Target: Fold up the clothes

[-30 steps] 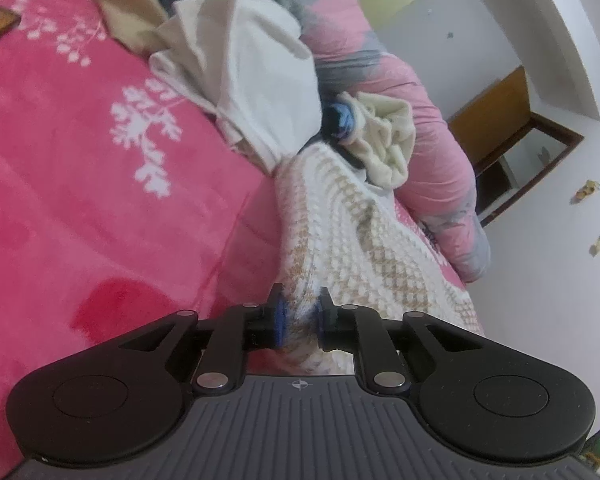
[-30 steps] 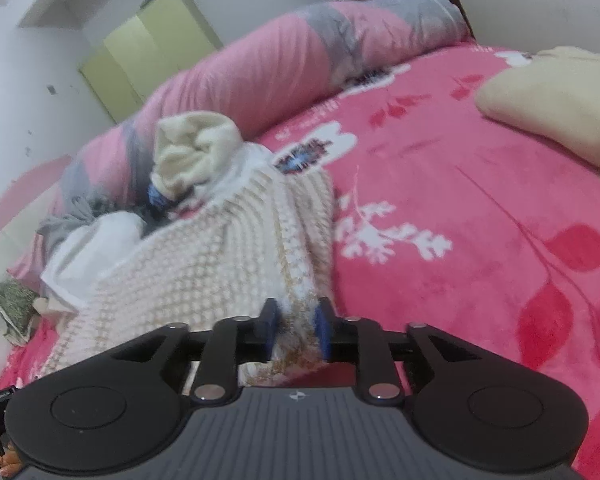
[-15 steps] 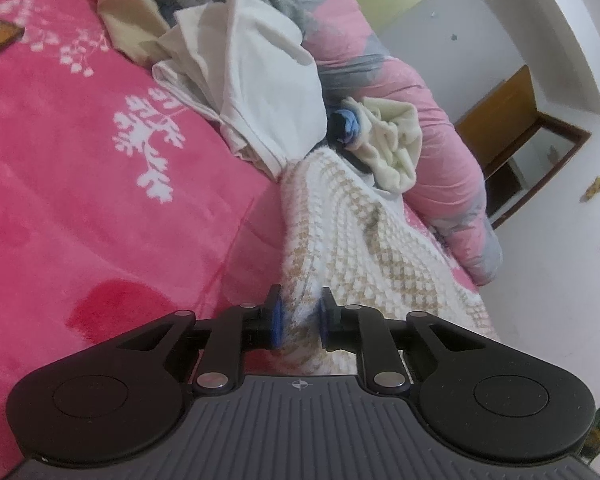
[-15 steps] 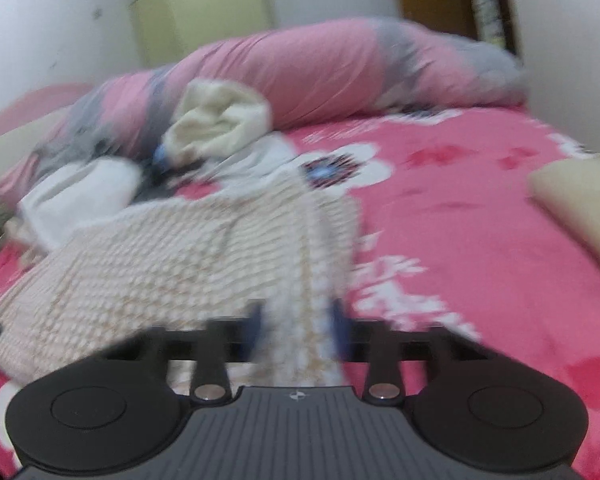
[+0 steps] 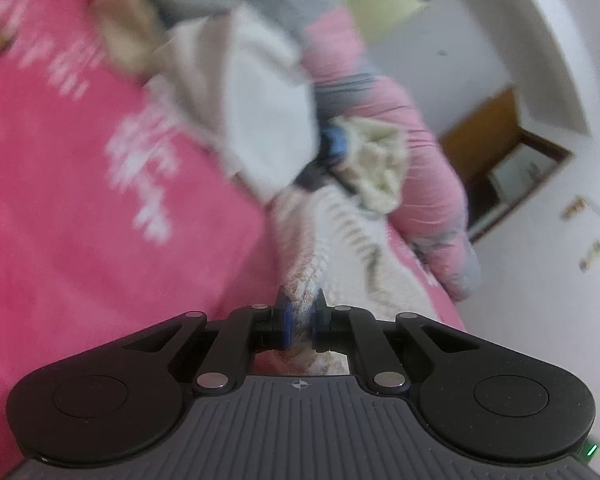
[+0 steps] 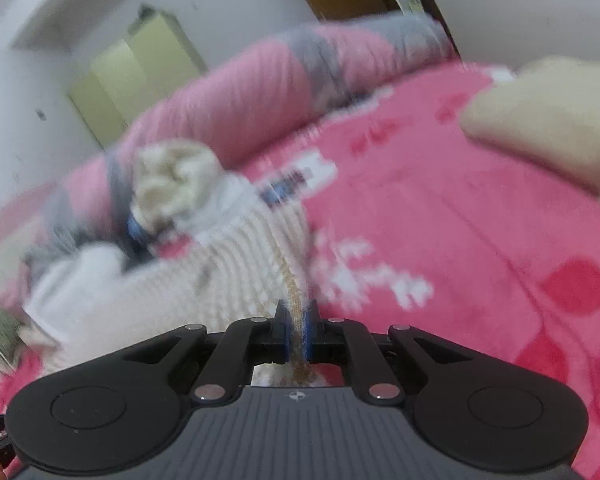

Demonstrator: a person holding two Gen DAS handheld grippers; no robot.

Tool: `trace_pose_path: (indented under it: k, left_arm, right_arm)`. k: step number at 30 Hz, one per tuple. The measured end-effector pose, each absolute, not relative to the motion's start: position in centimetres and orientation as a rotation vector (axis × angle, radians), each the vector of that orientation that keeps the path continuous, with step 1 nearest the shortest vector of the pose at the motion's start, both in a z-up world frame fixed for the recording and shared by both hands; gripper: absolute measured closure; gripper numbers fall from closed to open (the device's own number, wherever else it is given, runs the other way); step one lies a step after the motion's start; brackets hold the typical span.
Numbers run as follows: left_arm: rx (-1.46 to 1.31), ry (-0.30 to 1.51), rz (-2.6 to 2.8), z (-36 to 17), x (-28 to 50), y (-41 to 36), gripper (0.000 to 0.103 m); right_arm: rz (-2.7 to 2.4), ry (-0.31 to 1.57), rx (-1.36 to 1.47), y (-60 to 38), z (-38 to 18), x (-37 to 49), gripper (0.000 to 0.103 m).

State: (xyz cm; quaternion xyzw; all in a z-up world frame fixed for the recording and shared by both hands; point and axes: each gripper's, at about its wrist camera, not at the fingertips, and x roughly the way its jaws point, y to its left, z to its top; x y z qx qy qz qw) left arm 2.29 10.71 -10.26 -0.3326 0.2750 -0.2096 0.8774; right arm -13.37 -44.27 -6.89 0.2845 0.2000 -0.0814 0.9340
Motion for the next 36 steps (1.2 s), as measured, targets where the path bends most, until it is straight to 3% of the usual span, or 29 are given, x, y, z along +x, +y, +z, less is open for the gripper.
trace_pose_path:
  k: [6,8,11,14,17,21,29,31,33,36]
  left_arm:
    - [-0.672,0.653,-0.439,-12.9,3.1,10.4,0.094]
    - [-0.668,0.663,-0.444,-13.3,3.0,10.5,0.090]
    - [-0.647,0.648,-0.436,-11.8,2.5,11.3,0.072]
    - [-0.628,0.639,-0.421,-10.3,3.3,11.7,0.059]
    - [-0.595,0.650,-0.431,-8.7,5.6,10.8,0.033]
    - [-0.544,0.678,-0.450,-6.8,9.1,9.1,0.033]
    - [-0.315,0.777,-0.490,-6.4,17.4,3.1,0.034]
    - [-0.264,0.798,-0.504,-6.9,18.7,1.8,0.042]
    - [-0.240,0.806,-0.505,-7.2,19.2,1.2,0.059]
    - [-0.221,0.773,-0.511,-7.3,18.9,0.8,0.072]
  right_arm:
    - [-0.171,0.565,0.506,-44.5,-10.6,-11.2,0.094]
    - [-0.177,0.566,0.493,-44.5,-9.8,-11.2,0.082]
    - [-0.180,0.557,0.469,-45.1,-7.9,-11.5,0.061]
    - [-0.169,0.531,0.481,-46.3,-6.1,-11.6,0.050]
    - [-0.122,0.506,0.514,-47.6,-4.7,-10.1,0.042]
    - [-0.062,0.530,0.529,-48.3,-4.0,-5.9,0.035]
    - [0.011,0.623,0.496,-48.8,-5.2,1.7,0.035]
    - [0.029,0.637,0.496,-48.7,-5.6,2.6,0.039]
    - [0.050,0.650,0.489,-48.5,-5.9,3.3,0.047]
    - [0.043,0.659,0.448,-48.0,-6.0,3.7,0.064]
